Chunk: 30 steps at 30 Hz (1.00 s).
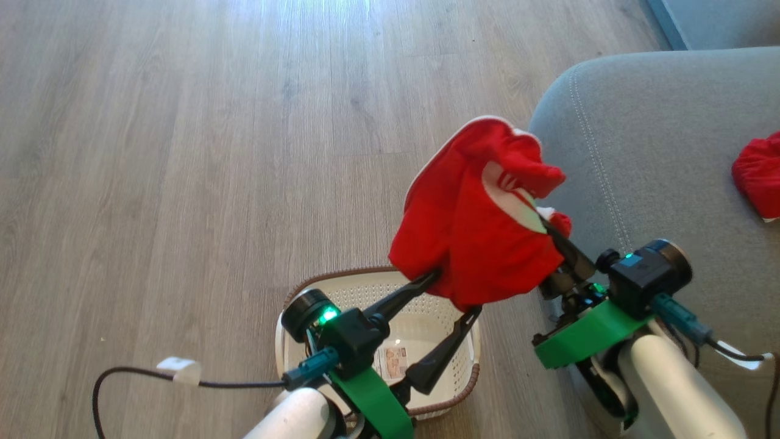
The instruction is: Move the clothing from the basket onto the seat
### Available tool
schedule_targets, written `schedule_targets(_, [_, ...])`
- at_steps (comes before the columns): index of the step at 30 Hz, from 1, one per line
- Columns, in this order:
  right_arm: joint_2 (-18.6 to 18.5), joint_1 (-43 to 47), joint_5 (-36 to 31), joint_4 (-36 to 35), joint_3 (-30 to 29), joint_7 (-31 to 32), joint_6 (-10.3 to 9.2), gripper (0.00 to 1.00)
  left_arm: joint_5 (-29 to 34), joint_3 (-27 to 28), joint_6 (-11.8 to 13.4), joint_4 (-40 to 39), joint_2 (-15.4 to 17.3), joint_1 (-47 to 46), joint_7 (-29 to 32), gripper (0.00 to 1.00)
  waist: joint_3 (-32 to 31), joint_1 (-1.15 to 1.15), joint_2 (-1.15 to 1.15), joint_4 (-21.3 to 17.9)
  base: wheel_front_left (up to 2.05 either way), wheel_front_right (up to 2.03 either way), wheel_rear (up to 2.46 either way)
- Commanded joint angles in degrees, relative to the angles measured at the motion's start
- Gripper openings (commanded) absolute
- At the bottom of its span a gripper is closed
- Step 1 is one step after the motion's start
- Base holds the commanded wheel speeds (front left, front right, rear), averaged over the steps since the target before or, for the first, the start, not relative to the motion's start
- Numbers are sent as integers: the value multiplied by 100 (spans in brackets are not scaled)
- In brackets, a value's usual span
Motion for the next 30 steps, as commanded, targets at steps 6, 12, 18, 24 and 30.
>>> schedule_targets(6, [-22,7,-172,-244,-404,-55,-1,0,131,236,-8,-114,-8,-31,-56,100,-21,0,0,-25,0,0,0])
schedule_targets(12, [14,293,-272,-144,-1222,-55,-1,0,180,258,-8,-66,14,76,-56,100,-46,0,0,-72,0,0,0])
schedule_targets(18, [134,649,-278,44,-1789,-55,-1,0,181,227,-8,34,57,164,-56,100,-50,0,0,-127,0,0,0])
schedule_targets(24, [320,880,-55,294,-2210,-55,-1,0,125,174,-8,207,98,230,-56,100,-36,0,0,-176,0,0,0])
schedule_targets(30, [344,922,-69,407,-2280,-55,-1,0,89,192,-8,371,105,287,-56,100,-23,0,0,-206,0,0,0])
